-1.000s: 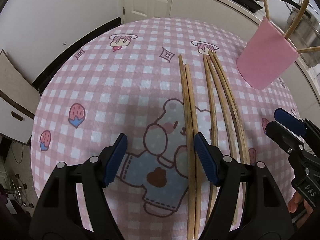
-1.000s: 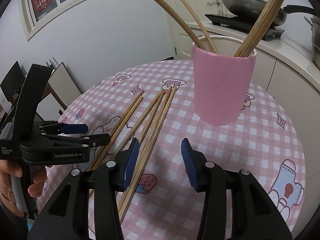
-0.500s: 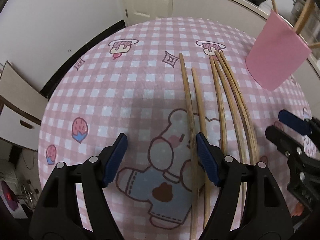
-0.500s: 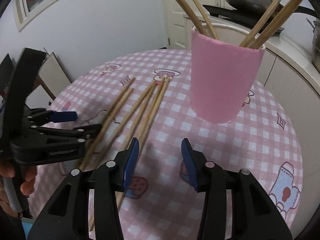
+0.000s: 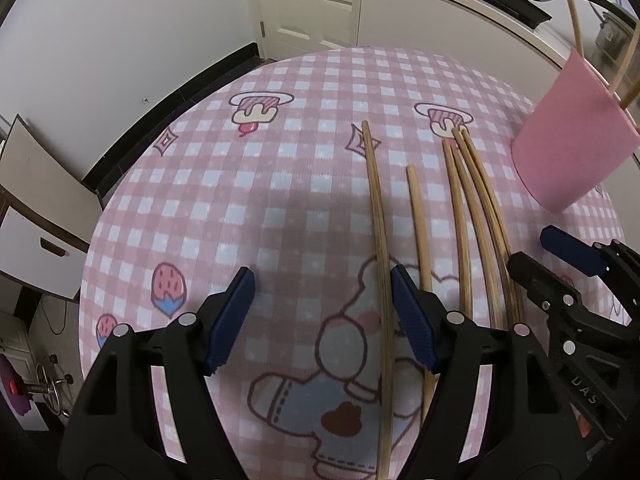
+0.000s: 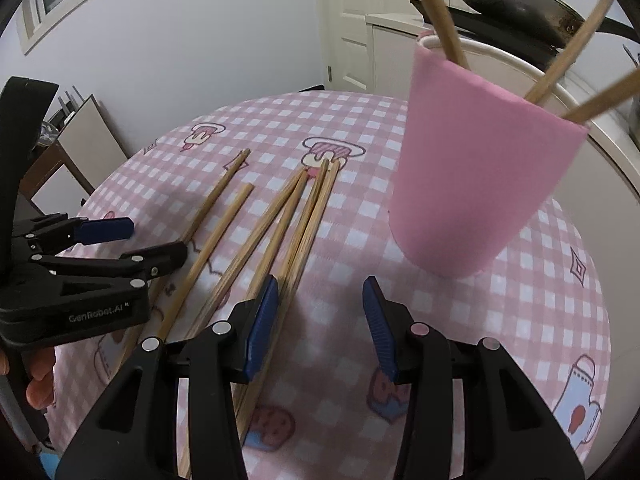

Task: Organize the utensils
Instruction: 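Move both open tools back over the remaining chopsticks on the table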

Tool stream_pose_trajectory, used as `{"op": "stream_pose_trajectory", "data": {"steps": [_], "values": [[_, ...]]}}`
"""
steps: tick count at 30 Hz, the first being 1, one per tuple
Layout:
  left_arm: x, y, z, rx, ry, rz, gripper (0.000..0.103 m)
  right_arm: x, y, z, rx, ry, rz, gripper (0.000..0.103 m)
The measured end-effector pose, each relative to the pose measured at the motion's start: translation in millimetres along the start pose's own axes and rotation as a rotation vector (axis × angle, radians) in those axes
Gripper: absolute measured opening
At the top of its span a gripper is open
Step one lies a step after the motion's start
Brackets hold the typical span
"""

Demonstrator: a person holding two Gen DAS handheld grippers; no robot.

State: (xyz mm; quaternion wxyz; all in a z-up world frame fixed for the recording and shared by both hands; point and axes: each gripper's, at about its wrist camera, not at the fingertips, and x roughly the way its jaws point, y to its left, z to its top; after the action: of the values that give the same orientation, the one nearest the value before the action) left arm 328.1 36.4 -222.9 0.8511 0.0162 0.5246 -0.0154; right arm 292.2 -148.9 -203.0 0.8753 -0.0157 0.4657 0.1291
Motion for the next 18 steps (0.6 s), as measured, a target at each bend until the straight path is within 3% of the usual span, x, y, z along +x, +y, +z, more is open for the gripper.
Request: {"op": "stream_pose_trajectory", "data": {"steps": [18], "values": [[4, 2, 9, -0.007, -0.013, -0.003, 0.070, 14, -7, 16, 0.053, -0.002, -0.036, 0.042]]}}
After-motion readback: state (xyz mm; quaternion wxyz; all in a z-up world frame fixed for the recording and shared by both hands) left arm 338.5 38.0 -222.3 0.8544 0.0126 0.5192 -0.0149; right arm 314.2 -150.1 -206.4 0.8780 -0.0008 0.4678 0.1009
